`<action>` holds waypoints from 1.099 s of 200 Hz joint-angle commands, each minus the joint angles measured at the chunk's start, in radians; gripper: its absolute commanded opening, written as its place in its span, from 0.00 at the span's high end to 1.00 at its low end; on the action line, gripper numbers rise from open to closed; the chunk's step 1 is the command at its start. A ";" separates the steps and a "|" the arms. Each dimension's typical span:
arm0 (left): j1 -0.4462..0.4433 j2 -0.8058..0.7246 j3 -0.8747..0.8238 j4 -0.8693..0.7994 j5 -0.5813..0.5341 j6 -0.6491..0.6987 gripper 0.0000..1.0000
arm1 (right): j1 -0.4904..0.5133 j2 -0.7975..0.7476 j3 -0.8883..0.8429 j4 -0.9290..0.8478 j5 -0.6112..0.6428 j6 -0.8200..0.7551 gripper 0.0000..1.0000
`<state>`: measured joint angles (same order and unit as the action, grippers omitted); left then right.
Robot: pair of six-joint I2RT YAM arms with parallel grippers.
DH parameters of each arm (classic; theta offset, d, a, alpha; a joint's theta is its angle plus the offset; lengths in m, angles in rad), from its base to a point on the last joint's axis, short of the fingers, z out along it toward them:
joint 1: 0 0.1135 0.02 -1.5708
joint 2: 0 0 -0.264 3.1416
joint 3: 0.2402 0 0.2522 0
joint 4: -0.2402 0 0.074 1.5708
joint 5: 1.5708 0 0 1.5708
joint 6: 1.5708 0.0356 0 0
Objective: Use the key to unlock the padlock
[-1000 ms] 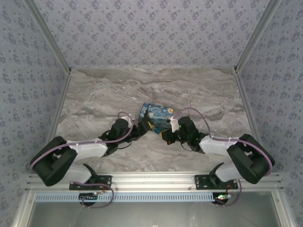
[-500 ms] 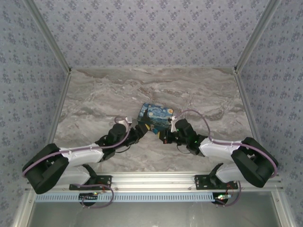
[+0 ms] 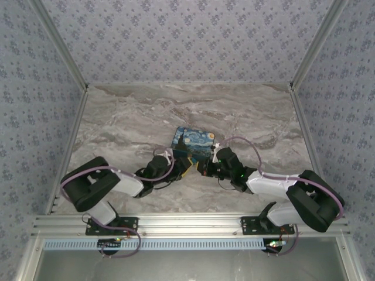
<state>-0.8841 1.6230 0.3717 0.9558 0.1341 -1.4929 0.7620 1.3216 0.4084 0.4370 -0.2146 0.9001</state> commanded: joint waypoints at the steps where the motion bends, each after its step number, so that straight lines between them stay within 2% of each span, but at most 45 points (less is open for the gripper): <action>1: -0.006 0.070 0.036 0.183 0.017 -0.053 0.59 | 0.004 -0.022 0.009 0.013 0.027 0.026 1.00; 21: -0.006 0.106 0.036 0.223 0.004 -0.072 0.60 | 0.001 -0.022 0.008 0.010 0.033 0.028 1.00; 150: -0.012 0.118 0.058 0.195 -0.018 -0.101 0.66 | -0.004 -0.004 0.008 0.044 0.036 0.072 1.00; 220: -0.021 0.149 0.070 0.201 -0.028 -0.121 0.77 | -0.006 0.011 0.009 0.065 0.034 0.095 1.00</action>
<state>-0.8967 1.7584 0.4240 1.1259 0.1154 -1.6093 0.7574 1.3304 0.4084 0.4461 -0.1879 0.9771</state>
